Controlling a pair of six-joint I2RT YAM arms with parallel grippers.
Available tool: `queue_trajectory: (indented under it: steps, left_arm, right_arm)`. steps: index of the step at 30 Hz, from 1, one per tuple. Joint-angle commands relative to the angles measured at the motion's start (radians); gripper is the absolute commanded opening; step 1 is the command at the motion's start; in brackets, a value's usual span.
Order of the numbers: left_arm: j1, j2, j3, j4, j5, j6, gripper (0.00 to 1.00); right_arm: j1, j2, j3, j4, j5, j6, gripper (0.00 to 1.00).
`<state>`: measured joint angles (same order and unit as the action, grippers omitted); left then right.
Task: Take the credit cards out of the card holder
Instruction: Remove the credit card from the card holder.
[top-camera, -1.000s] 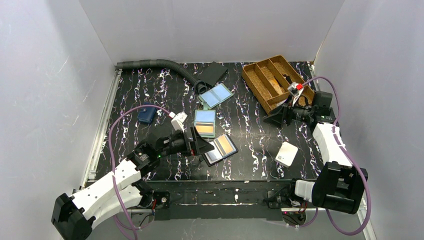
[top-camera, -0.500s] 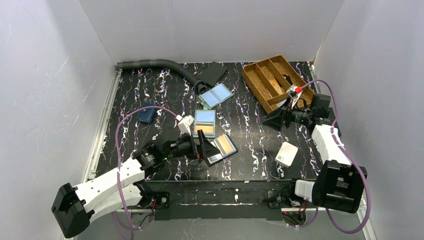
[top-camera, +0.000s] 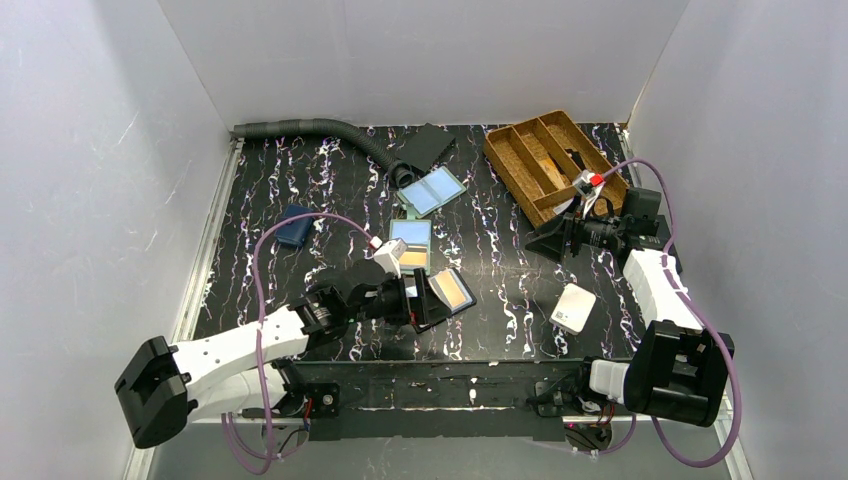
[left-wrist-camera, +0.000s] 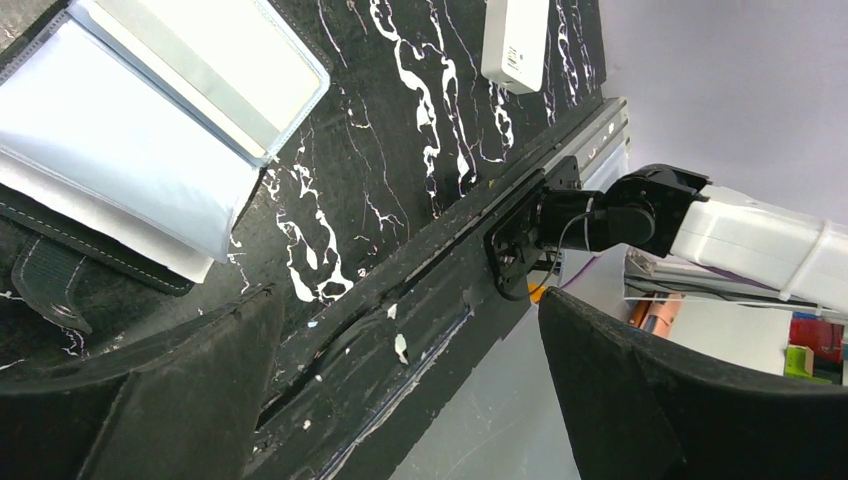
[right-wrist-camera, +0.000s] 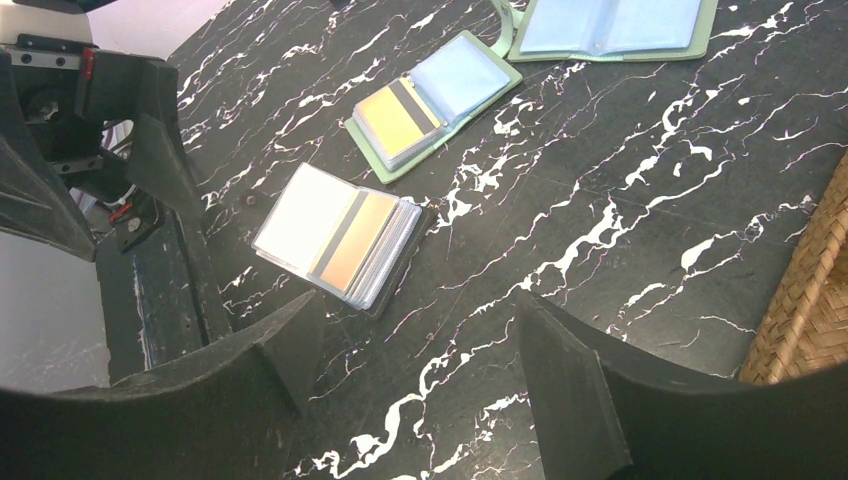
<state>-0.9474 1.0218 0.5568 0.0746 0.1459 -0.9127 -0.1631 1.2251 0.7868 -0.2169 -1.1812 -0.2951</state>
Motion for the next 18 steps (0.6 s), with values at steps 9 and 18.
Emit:
queue_trajectory:
  steps: [9, 18]
  left_arm:
    - [-0.045, 0.076, 0.074, -0.033, -0.130, 0.006, 0.98]
    - [-0.052, 0.215, 0.154, -0.067, -0.207, -0.025, 0.89]
  right_arm:
    - [0.000, -0.006, -0.003, -0.007, 0.005, -0.018, 0.78]
    - [0.007, 0.003, -0.003, -0.018, 0.021, -0.018, 0.77]
